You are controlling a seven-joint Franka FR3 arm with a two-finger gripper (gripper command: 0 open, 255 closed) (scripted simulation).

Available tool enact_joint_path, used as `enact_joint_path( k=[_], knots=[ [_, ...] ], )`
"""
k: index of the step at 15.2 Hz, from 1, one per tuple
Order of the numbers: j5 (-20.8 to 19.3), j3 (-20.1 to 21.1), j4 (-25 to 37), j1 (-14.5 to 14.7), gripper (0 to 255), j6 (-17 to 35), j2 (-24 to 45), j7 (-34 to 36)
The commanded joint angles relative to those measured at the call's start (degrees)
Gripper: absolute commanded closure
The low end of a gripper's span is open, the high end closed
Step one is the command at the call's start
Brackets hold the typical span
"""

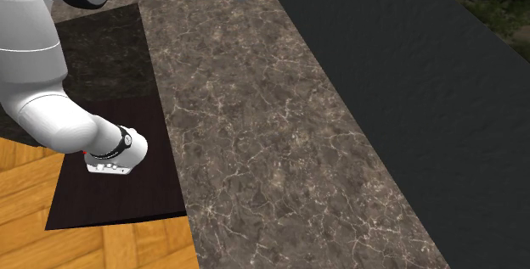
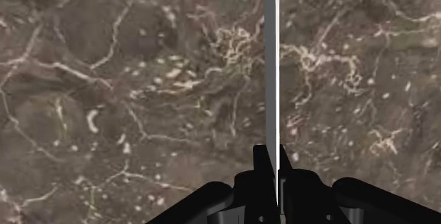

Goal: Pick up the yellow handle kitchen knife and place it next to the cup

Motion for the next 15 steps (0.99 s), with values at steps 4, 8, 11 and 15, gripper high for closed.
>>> enact_joint_path(
  k=[4,8,11,15],
  knots=[
    [-0.01,-0.01,-0.3,-0.03,255,0.33,0.01,-0.01],
    [-0.01,-0.01,-0.29,-0.03,0,0.32,0.01,-0.01],
    [-0.01,-0.01,-0.29,-0.03,0,0.32,0.01,-0.01],
    [0.97,0.56,0.61,-0.87,0,-3.68,-3.16,-0.57]
  ],
)
